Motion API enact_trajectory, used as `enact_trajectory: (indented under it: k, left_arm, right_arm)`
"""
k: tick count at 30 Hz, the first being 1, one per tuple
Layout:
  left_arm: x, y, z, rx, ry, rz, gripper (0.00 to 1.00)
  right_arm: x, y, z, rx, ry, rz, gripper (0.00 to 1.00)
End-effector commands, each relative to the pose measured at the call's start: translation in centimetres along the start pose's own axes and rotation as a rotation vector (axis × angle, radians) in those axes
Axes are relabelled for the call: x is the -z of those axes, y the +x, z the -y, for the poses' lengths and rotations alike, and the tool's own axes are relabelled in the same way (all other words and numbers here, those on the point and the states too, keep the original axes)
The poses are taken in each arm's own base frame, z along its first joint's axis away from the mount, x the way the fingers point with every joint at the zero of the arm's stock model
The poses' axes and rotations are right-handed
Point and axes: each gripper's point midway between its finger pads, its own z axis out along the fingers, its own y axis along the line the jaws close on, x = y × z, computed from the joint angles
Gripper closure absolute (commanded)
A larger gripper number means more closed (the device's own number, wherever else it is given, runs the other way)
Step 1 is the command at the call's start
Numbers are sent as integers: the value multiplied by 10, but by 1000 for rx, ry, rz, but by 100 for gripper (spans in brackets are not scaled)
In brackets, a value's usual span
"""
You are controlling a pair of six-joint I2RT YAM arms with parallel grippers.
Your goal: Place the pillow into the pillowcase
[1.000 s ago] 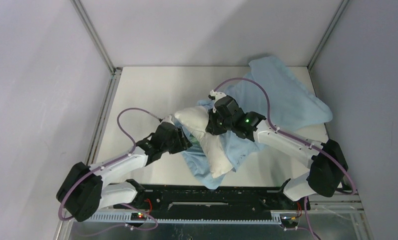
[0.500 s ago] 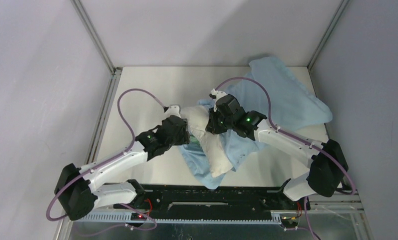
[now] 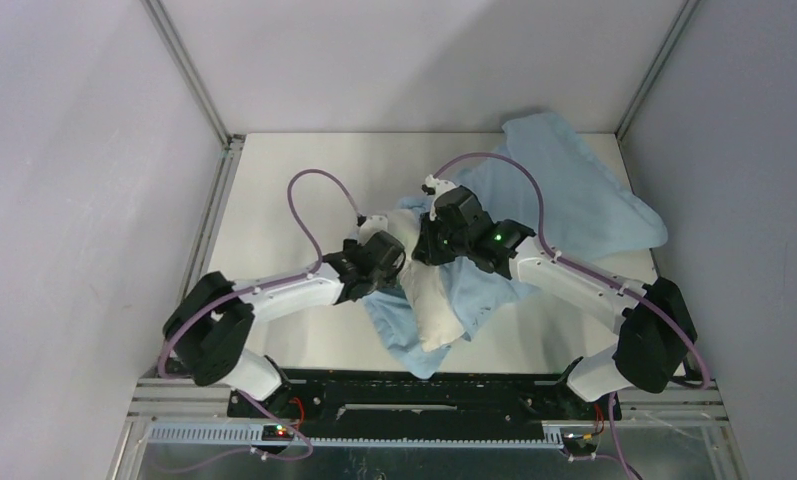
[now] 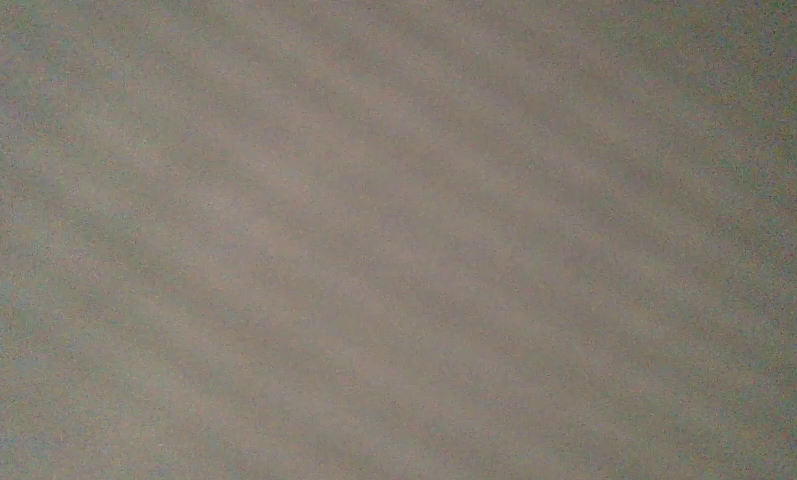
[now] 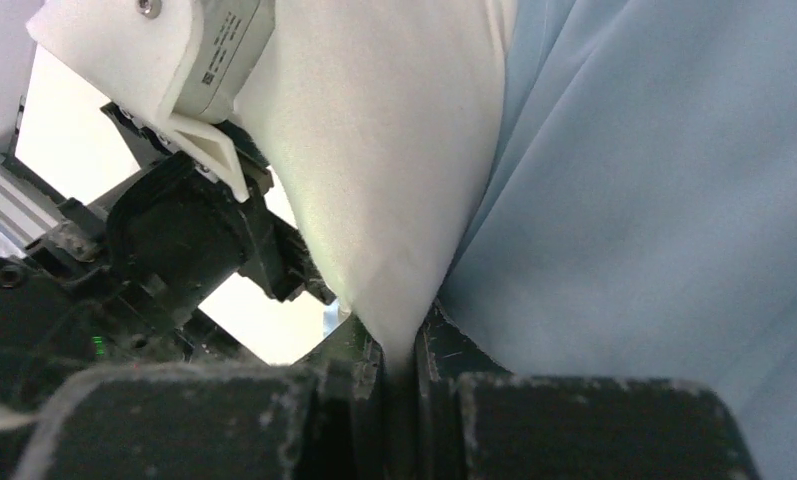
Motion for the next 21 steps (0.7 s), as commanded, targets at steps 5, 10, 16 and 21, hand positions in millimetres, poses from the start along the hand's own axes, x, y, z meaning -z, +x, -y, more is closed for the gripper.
enact_trajectory:
  k: [5, 10, 16, 21]
  left_arm:
    - [-36, -24, 4, 100, -151, 94, 31]
    - [-49, -21, -3, 123, -191, 91, 58]
    - [-36, -33, -19, 225, -154, 146, 100]
    - [-13, -38, -36, 371, -58, 213, 100]
  right_arm:
    - [5, -7, -15, -40, -66, 21, 100]
    - [11, -7, -13, -38, -49, 26, 100]
    - [19, -9, -2, -44, -1, 35, 100]
    - [22, -13, 14, -51, 46, 44, 100]
